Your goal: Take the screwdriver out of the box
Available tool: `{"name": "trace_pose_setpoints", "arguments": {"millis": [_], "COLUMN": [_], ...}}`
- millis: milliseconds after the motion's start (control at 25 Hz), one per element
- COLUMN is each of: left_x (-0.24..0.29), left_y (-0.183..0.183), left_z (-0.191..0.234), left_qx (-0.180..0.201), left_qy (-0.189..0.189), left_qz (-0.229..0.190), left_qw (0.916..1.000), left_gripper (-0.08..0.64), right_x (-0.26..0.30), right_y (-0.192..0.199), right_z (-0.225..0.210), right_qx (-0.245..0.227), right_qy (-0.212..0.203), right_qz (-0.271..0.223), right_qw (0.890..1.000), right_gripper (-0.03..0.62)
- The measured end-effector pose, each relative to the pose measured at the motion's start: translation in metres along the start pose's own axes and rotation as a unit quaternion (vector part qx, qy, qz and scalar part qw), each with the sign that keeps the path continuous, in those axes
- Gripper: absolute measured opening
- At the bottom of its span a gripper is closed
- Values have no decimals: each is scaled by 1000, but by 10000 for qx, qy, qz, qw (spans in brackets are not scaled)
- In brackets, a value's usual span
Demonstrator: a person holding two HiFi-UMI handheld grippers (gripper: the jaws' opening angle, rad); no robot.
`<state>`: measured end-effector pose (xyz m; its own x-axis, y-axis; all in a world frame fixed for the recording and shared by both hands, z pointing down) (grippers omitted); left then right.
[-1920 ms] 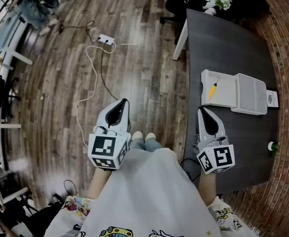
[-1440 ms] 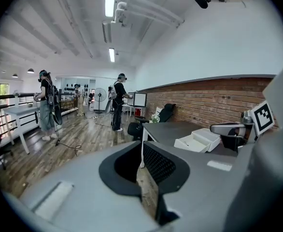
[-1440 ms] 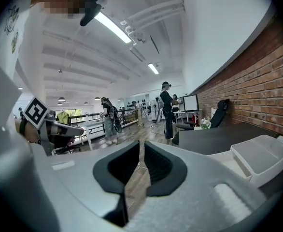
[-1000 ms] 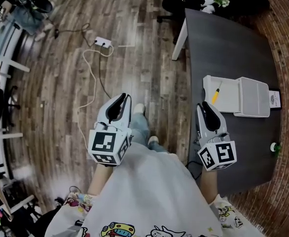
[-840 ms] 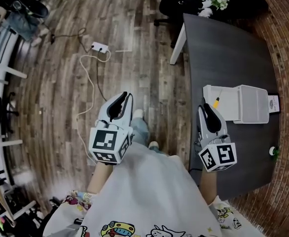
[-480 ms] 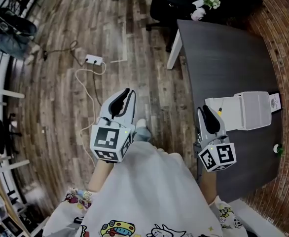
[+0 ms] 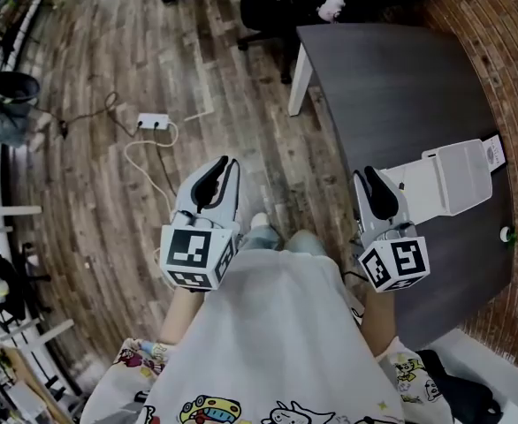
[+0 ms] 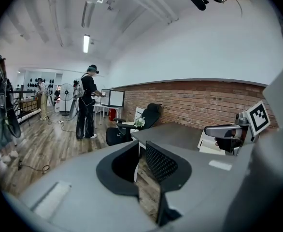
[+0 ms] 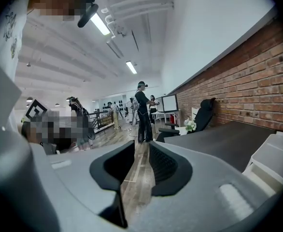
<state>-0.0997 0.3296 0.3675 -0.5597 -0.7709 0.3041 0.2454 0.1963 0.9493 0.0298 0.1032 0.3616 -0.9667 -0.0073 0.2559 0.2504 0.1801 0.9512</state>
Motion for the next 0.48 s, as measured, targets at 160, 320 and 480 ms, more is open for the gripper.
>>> {"name": "trace_pose_setpoints", "arguments": {"millis": [160,320,480], "left_x": [12,33,70], "left_y": [-1,-2,-14], "left_z": [5,1,-8], "left_qx": [75,147,298], "left_qy": [160,366,705], "left_qz": [95,235,244], "left_qw": [9998,9989,9968], "left_gripper": [46,46,49], "right_x": [-6,-14,-18], "right_y": [4,9,7], "right_z": [-8,-27,-54], "right_qx": [136,329,454], "right_qy": [309,666,1064], "right_qz": [22,0,-128], "right_qw": [9994,9972,9932], "right_gripper": [92,92,92]}}
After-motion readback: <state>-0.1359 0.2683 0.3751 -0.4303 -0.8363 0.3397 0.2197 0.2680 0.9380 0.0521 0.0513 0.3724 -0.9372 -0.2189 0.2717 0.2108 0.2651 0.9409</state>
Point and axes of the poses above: the fingertips, and each gripper's own axes: x forward along the fingers, z to its left, y out of its underside, the point moved 5 cm from there along -x, backward along the fingers, and after that the axes turned 4 degrees about x, right-handed, at the moved point
